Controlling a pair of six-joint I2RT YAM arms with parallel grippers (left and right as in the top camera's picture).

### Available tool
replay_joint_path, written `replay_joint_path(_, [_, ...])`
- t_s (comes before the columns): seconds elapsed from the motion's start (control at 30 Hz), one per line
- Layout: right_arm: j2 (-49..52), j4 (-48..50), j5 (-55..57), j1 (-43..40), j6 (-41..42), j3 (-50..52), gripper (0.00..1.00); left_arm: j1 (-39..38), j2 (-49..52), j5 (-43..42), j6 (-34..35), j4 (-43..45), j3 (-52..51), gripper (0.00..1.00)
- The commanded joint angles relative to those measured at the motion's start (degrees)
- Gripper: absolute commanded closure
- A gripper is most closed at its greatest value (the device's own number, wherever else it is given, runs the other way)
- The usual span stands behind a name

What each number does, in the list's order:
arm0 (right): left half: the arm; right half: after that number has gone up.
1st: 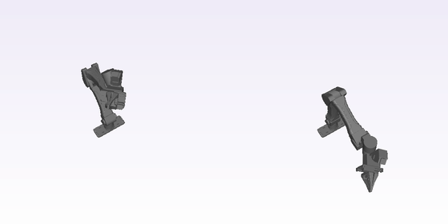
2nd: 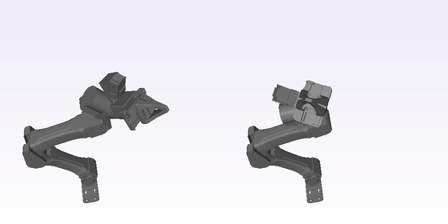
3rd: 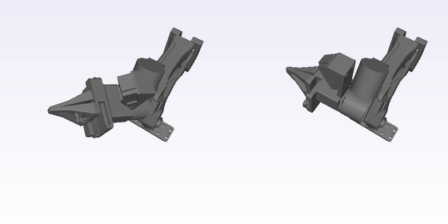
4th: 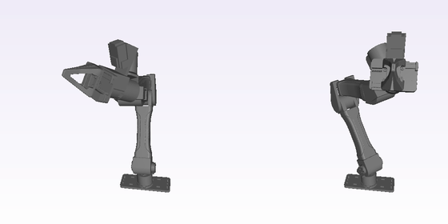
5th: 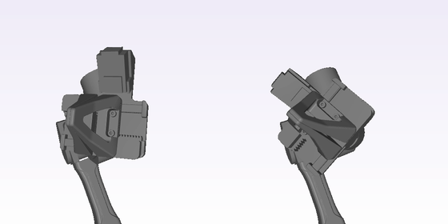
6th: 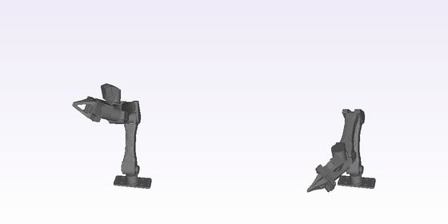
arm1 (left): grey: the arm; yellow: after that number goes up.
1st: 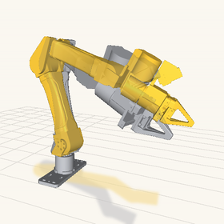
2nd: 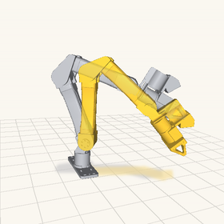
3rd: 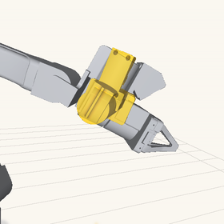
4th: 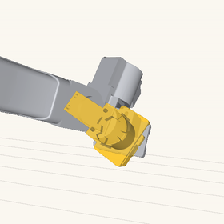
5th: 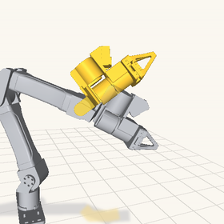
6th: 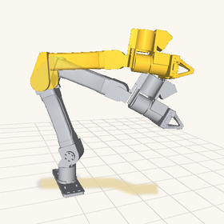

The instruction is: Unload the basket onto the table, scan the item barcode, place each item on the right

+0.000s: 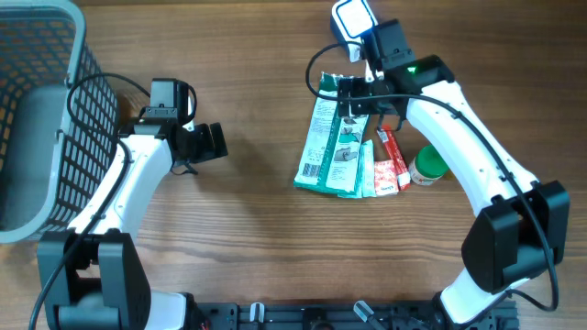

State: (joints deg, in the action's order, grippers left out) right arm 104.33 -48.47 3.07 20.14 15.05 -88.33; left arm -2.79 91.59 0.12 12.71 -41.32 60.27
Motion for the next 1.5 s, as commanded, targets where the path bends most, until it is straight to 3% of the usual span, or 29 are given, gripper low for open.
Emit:
replay_joint_path(0.0, [-1.05, 2.78, 0.96, -0.24, -0.70, -1.20, 0.01, 0.07, 0.04, -0.28, -0.31, 0.11, -0.28, 0.00])
replay_joint_path(0.4, [-4.00, 2.99, 0.96, -0.24, -0.68, -1.18, 0.00, 0.07, 0.04, -0.28, -0.31, 0.11, -0.28, 0.00])
replay_joint_path(0.83, [-46.38, 2.32, 1.44, -0.15, -1.84, -1.18, 0.00, 0.07, 0.04, -0.28, -0.31, 0.11, -0.28, 0.00])
replay_joint_path(1.1, [-67.89, -3.54, 3.96, -1.38, -1.33, 0.94, 0.00, 0.07, 0.02, -0.28, -0.31, 0.11, -0.28, 0.00])
replay_joint_path(1.47, [-94.88, -5.40, 3.98, -12.83, -1.36, 29.18, 0.00, 0.07, 0.04, -0.26, -0.31, 0.11, -0.28, 0.00])
